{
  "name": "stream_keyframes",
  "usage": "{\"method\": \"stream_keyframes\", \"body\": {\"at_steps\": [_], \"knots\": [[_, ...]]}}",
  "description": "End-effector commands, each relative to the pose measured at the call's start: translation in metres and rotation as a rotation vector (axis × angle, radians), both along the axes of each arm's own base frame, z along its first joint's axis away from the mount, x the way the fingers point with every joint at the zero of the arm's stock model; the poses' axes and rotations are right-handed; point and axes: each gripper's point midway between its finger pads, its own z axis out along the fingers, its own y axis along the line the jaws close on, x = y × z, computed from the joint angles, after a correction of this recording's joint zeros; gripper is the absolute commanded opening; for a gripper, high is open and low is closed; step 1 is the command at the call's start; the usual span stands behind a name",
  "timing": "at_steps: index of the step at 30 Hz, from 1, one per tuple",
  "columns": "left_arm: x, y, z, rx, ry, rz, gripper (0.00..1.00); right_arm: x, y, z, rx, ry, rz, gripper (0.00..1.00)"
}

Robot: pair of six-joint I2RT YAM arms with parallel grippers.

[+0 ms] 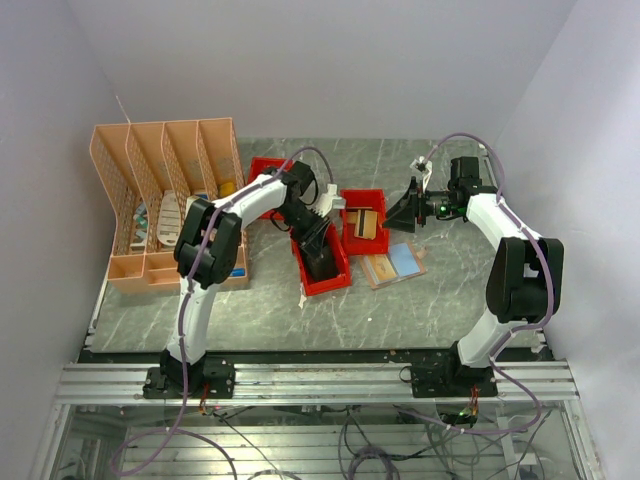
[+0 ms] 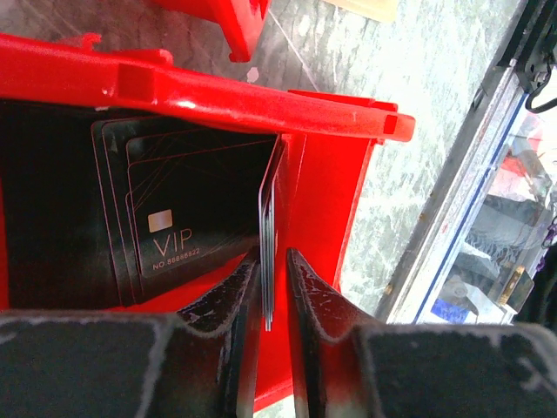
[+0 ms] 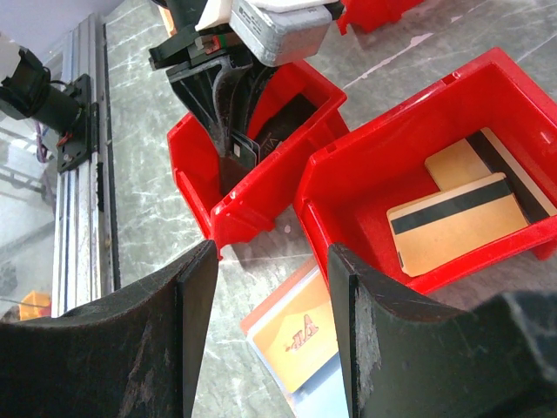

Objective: Put the credit cards into the card holder
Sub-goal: Adjust the credit card in the storage box.

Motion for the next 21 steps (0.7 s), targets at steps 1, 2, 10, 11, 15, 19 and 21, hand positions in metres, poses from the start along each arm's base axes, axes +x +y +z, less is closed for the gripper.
{"method": "stream_keyframes", "body": {"at_steps": [1, 2, 10, 11, 15, 19, 21], "knots": [[-0.001, 0.0, 0.009, -0.038, 0.028, -0.003, 0.27, 0.005, -0.001, 0.007, 0.015, -0.028, 0.009, 0.54], [-0.001, 0.0, 0.008, -0.039, 0.03, -0.001, 0.27, 0.005, -0.001, 0.007, 0.016, -0.028, 0.01, 0.54], [-0.009, -0.01, -0.001, -0.037, 0.047, -0.004, 0.28, 0.005, -0.001, 0.005, 0.018, -0.022, 0.01, 0.54], [-0.011, -0.011, -0.003, -0.035, 0.049, -0.007, 0.28, 0.005, -0.001, 0.005, 0.018, -0.02, 0.01, 0.54], [-0.014, -0.017, -0.006, -0.027, 0.051, -0.012, 0.29, 0.005, -0.001, 0.004, 0.02, -0.017, 0.011, 0.54], [-0.014, -0.021, -0.007, -0.029, 0.049, -0.013, 0.3, 0.005, -0.001, 0.005, 0.018, -0.019, 0.012, 0.54], [-0.015, -0.023, -0.008, -0.026, 0.053, -0.015, 0.3, 0.005, -0.001, 0.005, 0.02, -0.019, 0.013, 0.54]]}}
